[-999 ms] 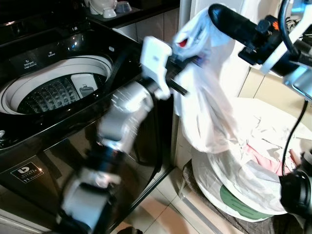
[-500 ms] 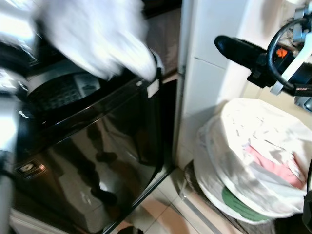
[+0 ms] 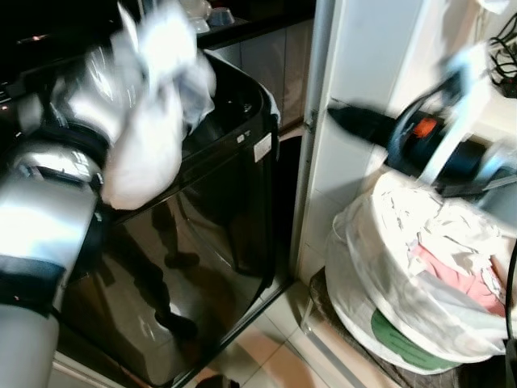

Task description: Clothes washing

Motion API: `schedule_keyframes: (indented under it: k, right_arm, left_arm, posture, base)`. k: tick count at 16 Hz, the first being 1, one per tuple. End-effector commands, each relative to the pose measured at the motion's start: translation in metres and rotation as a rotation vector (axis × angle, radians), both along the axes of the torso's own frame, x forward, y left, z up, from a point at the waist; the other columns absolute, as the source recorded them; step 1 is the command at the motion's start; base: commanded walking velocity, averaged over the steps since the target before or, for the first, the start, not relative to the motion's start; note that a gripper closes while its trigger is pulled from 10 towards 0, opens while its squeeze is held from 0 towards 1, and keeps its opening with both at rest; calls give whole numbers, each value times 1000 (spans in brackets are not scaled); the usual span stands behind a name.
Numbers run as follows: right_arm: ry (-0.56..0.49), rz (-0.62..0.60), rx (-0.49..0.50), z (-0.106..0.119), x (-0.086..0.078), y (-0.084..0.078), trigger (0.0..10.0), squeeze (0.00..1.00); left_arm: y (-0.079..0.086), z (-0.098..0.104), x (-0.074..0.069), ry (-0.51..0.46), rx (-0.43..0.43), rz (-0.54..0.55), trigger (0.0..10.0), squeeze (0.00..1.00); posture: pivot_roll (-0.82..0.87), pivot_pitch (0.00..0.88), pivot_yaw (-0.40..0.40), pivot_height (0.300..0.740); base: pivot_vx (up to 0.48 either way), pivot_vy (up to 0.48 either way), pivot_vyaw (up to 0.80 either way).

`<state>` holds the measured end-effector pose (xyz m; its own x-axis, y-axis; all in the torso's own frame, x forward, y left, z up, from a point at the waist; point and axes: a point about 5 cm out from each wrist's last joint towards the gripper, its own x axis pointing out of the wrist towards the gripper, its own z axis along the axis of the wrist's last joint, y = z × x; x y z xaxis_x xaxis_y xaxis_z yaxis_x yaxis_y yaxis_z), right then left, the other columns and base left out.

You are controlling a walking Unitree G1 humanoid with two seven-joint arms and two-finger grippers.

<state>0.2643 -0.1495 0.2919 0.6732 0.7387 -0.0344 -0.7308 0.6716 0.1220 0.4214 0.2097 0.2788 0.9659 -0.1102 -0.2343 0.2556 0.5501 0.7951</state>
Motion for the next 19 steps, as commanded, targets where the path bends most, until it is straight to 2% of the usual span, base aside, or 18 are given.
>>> schedule_keyframes:
  k: [1,2,5,8,9,10,11,12,13,14,15,16,17,18,19]
  right_arm:
    - [-3,45,-53,-2,-6,6,10000,0]
    - [-3,57,-61,-3,-8,7,10000,0]
    - [6,58,-72,-6,-7,6,10000,0]
    - [20,24,-80,-11,-2,2,10000,0]
    - [29,-60,-66,-11,8,-4,10000,0]
    - [33,-93,-59,-12,12,-7,10000,0]
    - [34,-137,-55,-12,16,-11,10000,0]
    - [35,-195,-55,-13,21,-16,10000,0]
    - [39,-233,-57,-14,24,-21,10000,0]
    - [47,-285,-75,-19,27,-26,10000,0]
    - [66,-361,-110,-29,33,-34,10000,0]
    - [92,-454,-132,-43,42,-44,10000,0]
    - [116,-521,-138,-54,49,-53,10000,0]
    - [130,-563,-143,-61,53,-59,10000,0]
    - [165,-693,-220,-89,66,-81,10000,1000]
  left_arm:
    - [14,-9,-4,125,25,64,10000,1000]
    - [20,-15,-6,179,64,93,10000,1000]
    - [28,-11,-10,274,115,75,10000,1000]
    - [29,-9,-11,303,105,64,10000,1000]
    - [31,2,-9,205,114,97,10000,1000]
    - [32,9,-8,139,117,118,10000,1000]
    - [32,26,-5,-6,128,149,10000,1000]
    - [30,54,-5,-207,143,172,10000,1000]
    - [23,70,-5,-295,114,138,10000,0]
    - [13,75,-4,-317,41,79,10000,0]
    - [1,74,-3,-281,-129,-3,10000,0]
    - [-16,67,-2,-206,-318,-135,10000,0]
    - [-28,61,-2,-151,-425,-226,10000,0]
    - [-35,58,-2,-123,-482,-280,10000,0]
    - [-63,41,-5,-55,-580,-464,10000,0]
  posture:
    - [-113,0,92,740]
    - [-113,0,92,740]
    - [-113,0,92,740]
    - [-101,0,70,740]
    - [-98,0,69,740]
    - [-92,0,68,740]
    - [-91,0,68,740]
    - [-90,0,69,740]
    - [-89,0,73,740]
    - [-91,0,76,740]
    - [-97,0,91,740]
    - [-101,0,106,740]
    - [-99,0,109,740]
    - [-99,0,109,740]
    - [-86,0,116,740]
  base:
    - [0,0,0]
    - [0,0,0]
    - [0,0,0]
    - [0,0,0]
    - [0,0,0]
    - [0,0,0]
    - [0,0,0]
    - [0,0,0]
    - [0,0,0]
    - [0,0,0]
    - [0,0,0]
    - [0,0,0]
    - [0,0,0]
    - [0,0,0]
    - [0,0,0]
